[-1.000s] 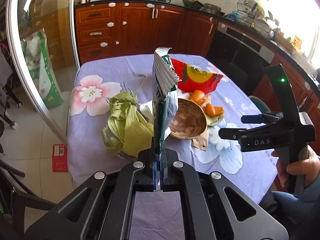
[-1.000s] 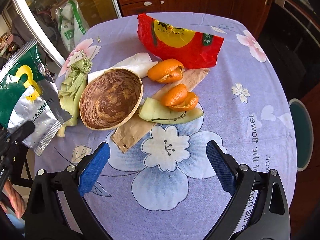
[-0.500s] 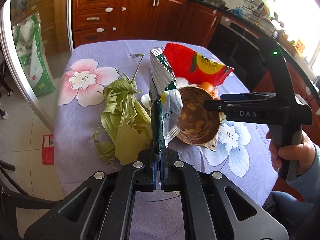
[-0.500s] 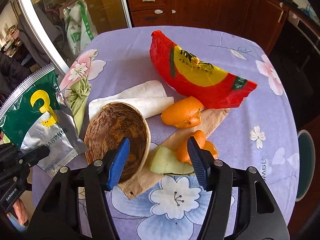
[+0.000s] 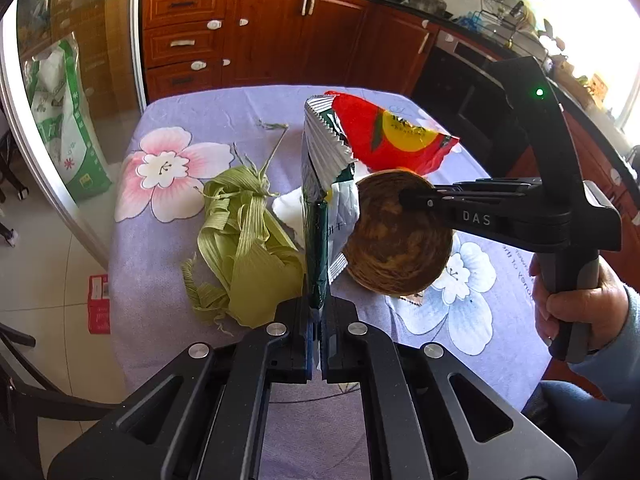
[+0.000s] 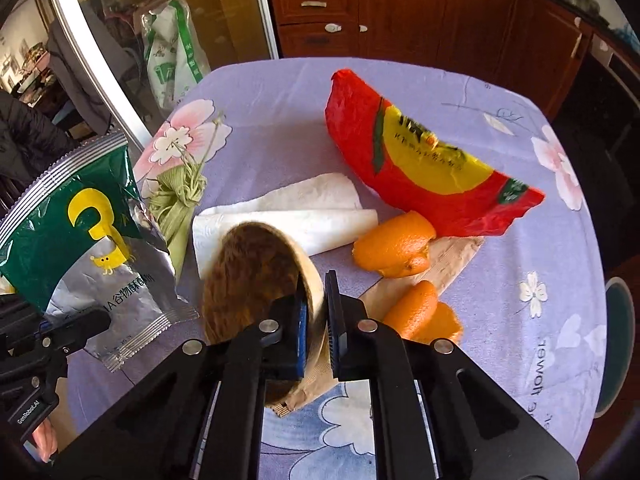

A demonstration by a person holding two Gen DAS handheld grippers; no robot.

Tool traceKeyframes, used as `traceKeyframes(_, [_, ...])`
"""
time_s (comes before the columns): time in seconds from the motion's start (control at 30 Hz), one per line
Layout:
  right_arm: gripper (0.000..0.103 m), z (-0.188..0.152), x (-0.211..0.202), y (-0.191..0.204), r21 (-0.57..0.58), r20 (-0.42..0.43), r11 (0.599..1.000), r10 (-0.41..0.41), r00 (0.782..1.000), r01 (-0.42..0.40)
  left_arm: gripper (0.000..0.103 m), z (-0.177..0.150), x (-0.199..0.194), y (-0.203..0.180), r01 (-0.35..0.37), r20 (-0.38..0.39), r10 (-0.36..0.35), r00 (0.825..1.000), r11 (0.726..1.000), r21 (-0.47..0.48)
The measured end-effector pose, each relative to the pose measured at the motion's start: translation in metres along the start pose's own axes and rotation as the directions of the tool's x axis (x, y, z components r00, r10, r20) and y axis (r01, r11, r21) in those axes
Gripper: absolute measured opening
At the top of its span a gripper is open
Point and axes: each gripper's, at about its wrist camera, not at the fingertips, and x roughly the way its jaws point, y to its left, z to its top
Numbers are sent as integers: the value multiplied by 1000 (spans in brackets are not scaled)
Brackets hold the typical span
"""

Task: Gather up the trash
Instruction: 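Grasp the coconut shell with the right tool and lift it, then carry snack bag and coconut shell over the bin and open both tools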

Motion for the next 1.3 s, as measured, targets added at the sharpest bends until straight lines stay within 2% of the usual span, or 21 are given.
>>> traceKeyframes(0.2, [8, -1, -39, -20, 27, 72, 999, -45, 996, 43, 3, 13, -13, -23, 3, 29, -5, 1000, 999, 38])
traceKeyframes(0.37, [8, -10, -71, -50, 74, 122, 995, -81, 989, 72, 3, 27, -17, -56, 26, 36, -30, 999, 995, 95])
traceKeyframes(0.53, [8, -27, -103, -92, 138, 159, 985, -123, 980, 101, 3, 42, -10, -101, 64, 28, -70, 997, 984, 166])
traceKeyframes(0.73, [8, -56, -138, -153, 239, 191, 960, -192, 963, 144, 3, 57, 5, -168, 116, 1, -121, 993, 955, 273])
traceKeyframes(1.0, [8, -102, -167, -247, 392, 178, 895, -299, 937, 211, 3, 76, 43, -260, 201, -75, -187, 980, 898, 392])
traceKeyframes(1.3, [8, -158, -168, -355, 555, 98, 773, -428, 899, 307, 3, 85, 116, -370, 277, -182, -214, 960, 823, 495])
